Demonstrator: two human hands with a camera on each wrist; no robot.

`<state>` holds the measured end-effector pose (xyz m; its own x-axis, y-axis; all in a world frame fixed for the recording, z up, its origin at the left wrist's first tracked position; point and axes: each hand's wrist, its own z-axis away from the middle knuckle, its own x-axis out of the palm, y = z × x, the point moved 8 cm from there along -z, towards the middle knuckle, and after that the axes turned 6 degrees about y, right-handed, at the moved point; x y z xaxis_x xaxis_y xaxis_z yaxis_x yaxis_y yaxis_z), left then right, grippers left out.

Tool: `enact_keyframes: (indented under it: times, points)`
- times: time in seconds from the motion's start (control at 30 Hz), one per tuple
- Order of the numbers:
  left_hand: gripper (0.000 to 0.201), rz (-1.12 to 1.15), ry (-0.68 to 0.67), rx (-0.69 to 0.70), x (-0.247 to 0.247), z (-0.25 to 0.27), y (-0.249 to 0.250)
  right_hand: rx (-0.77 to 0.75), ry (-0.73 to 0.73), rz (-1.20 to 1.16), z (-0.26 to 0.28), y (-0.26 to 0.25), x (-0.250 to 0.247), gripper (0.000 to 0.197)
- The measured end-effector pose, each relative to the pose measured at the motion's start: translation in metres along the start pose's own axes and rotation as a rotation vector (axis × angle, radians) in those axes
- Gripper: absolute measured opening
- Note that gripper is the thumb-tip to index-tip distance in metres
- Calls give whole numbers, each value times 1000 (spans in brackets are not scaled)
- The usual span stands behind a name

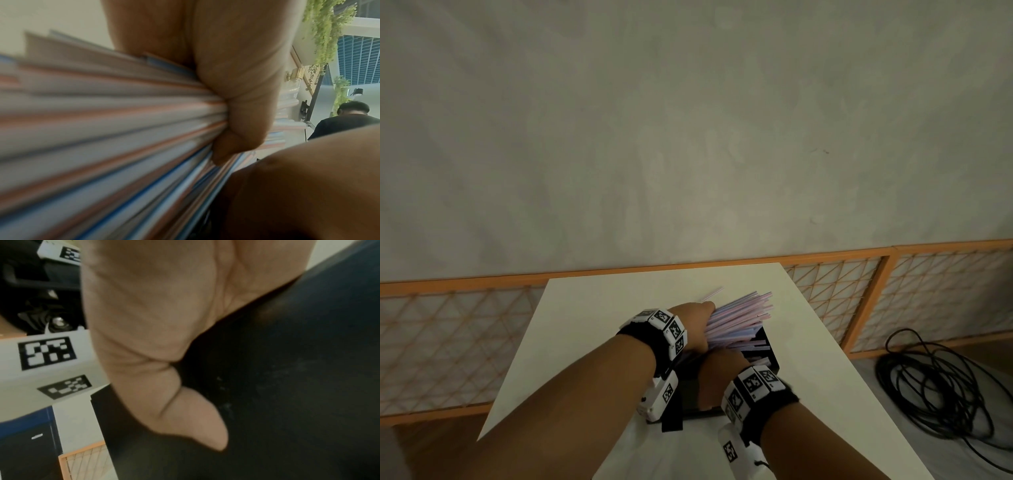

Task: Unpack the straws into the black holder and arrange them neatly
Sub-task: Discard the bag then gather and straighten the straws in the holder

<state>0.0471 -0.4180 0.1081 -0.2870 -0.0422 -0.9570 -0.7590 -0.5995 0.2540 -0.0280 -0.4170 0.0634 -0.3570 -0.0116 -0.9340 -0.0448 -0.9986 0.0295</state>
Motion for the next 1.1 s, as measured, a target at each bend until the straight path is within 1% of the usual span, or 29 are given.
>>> enact_keyframes:
  times: [0.1,0.17,0.27,0.33,0.47,0.63,0.73,0.83,0.87,0.9,0.93,0.97,1.03,1.1]
  points:
    - [49,10,10,-4,-1,0,-1,-33,36,62,1,1,1,22]
    - [49,17,16,-2,-1,0,-2,-44,99,143,2,1,-2,28]
    - [52,31,30,-10,-5,1,-3,-54,182,207,1,-1,-3,43]
    - [55,29,33,-18,-6,1,-4,-51,157,191,1,0,0,46]
    - [52,25,27,-19,-3,2,-2,-32,22,117,2,1,3,37]
    - [50,17,11,-25,0,5,-1,-18,-31,91,0,1,2,31]
    - [50,32,11,-18,-1,5,-1,-47,19,97,1,0,-2,10]
    - [51,35,21,-9,-4,6,-2,-67,95,91,3,1,-6,8]
    - [52,39,28,-6,-5,6,-2,-72,145,61,3,2,-9,12]
    - [54,43,34,-3,-6,6,-2,-67,186,17,2,4,-10,24]
    - [55,46,39,-2,-7,6,-2,-92,226,-23,1,6,-10,38]
    - [55,46,42,-3,-8,6,-2,-111,235,-55,1,7,-11,48]
    - [55,50,47,-2,-9,6,-3,-150,252,-87,0,8,-10,54]
    - [52,56,52,-2,-10,7,-2,-128,244,-68,0,10,-6,52]
